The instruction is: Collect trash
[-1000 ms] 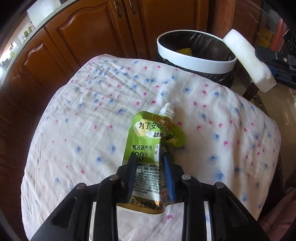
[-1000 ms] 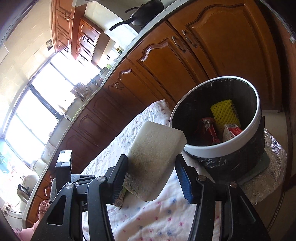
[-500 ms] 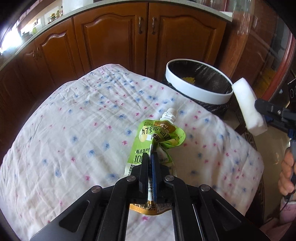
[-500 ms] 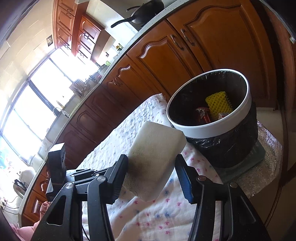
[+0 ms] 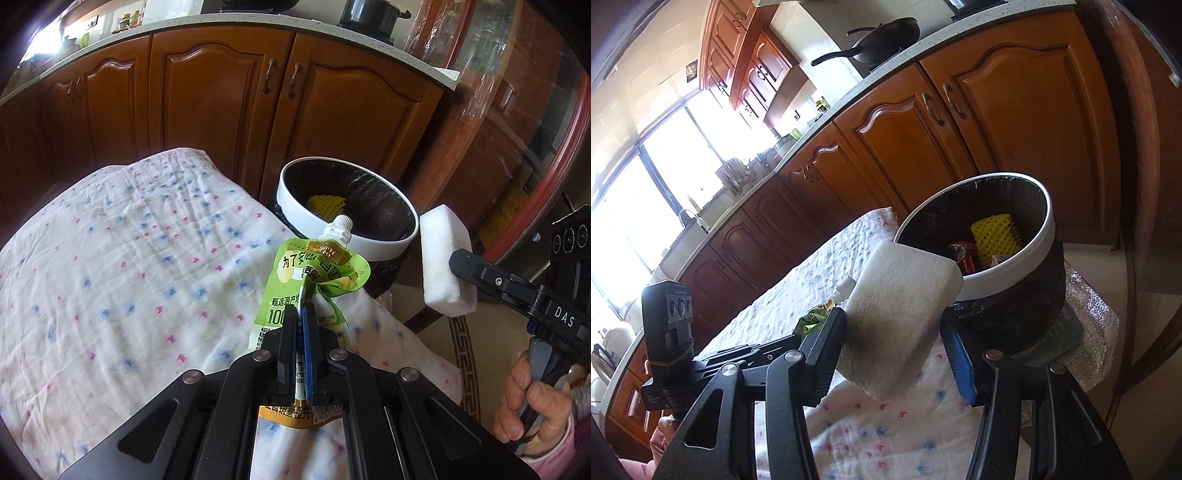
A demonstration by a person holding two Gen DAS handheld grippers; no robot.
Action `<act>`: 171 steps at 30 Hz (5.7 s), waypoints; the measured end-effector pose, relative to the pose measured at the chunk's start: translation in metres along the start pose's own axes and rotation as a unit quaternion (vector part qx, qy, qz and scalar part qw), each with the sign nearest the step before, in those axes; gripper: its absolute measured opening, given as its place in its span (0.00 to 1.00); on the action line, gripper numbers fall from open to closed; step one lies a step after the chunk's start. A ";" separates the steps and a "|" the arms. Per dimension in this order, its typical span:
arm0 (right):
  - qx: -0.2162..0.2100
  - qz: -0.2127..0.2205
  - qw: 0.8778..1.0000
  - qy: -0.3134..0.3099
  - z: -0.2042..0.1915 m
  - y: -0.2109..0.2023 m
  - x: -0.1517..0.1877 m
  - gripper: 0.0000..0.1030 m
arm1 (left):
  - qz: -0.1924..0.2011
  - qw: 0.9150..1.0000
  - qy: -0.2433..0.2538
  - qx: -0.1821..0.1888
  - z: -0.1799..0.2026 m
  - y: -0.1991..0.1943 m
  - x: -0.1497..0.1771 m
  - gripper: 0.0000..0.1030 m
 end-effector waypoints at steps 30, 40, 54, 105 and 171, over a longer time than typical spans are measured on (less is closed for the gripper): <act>0.049 0.027 0.998 -0.031 0.039 0.011 -0.050 0.52 | 0.028 0.999 0.016 -0.005 0.028 0.038 -0.050 0.01; 0.067 0.023 0.996 -0.049 0.047 0.025 -0.070 0.52 | 0.021 0.999 0.020 -0.014 0.029 0.063 -0.075 0.01; 0.082 0.005 0.995 -0.059 0.057 0.042 -0.074 0.52 | -0.004 0.998 0.046 -0.033 0.036 0.108 -0.100 0.01; 0.089 -0.048 0.993 -0.063 0.073 0.072 -0.070 0.69 | -0.004 0.998 0.051 -0.032 0.033 0.115 -0.103 0.48; 0.114 0.199 0.957 -0.177 -0.071 -0.084 0.071 1.00 | 0.237 0.946 -0.014 -0.222 -0.001 -0.143 0.152 0.99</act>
Point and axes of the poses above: each gripper's, at about its wrist camera, not at the fingertips, and y roughly the way its jaws point, z to its right, x to its underside, the point moved 8 cm from there along y, roughly the way its jaws point, and after that the axes turned 2 degrees about z, right-handed, at the moved point
